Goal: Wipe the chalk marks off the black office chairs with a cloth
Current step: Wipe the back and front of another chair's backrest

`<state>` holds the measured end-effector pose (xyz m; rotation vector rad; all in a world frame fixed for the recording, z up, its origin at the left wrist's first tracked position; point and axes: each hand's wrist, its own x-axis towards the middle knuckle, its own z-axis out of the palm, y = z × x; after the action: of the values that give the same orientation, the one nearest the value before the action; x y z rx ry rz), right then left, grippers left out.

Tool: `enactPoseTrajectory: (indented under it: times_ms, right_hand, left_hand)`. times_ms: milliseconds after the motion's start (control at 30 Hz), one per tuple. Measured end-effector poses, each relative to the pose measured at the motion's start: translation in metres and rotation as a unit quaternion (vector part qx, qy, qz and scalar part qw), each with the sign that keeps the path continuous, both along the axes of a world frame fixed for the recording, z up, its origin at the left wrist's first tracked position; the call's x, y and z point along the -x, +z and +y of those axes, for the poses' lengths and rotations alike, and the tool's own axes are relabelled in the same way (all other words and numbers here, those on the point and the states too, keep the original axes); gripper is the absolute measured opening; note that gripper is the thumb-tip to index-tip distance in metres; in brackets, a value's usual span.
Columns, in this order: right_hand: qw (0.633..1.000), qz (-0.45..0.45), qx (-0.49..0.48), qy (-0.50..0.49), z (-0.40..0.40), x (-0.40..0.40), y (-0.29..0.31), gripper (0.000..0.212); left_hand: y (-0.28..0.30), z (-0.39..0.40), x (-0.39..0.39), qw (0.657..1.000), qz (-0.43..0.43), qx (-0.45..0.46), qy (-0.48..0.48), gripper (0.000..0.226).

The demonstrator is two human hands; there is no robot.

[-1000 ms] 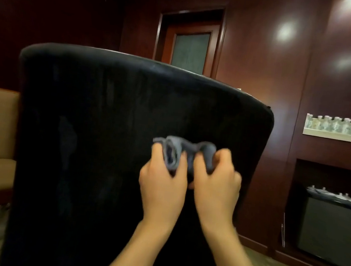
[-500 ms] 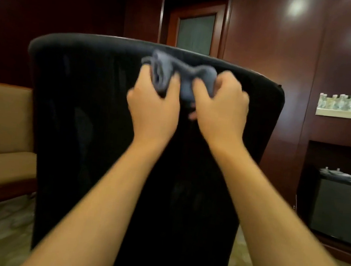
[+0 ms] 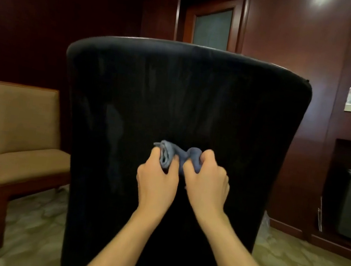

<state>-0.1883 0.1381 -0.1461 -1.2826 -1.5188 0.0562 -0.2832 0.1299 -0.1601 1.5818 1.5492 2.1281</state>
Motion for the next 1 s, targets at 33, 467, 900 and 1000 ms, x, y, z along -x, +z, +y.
enactPoseTrajectory:
  times_ms: [33,467,900,1000]
  right_hand:
    - [1.0,0.009,-0.005,0.005,-0.003,-0.001,0.009,0.025]
    - [0.986,-0.09,-0.138,0.009,-0.018,0.058,0.12,0.026]
    - [0.961,-0.222,-0.159,0.037,-0.012,0.146,0.106,0.026]
    - [0.955,-0.238,-0.175,0.017,-0.005,0.16,0.107,0.022]
  left_hand:
    - [0.01,-0.002,0.004,1.0,0.005,-0.008,0.006,0.016]
    - [0.107,-0.009,0.072,0.993,0.023,-0.072,0.096,0.006]
    - [0.072,0.008,0.159,0.984,-0.145,-0.102,0.036,0.004]
    - [0.076,0.015,0.171,0.991,-0.105,-0.069,0.049,0.002]
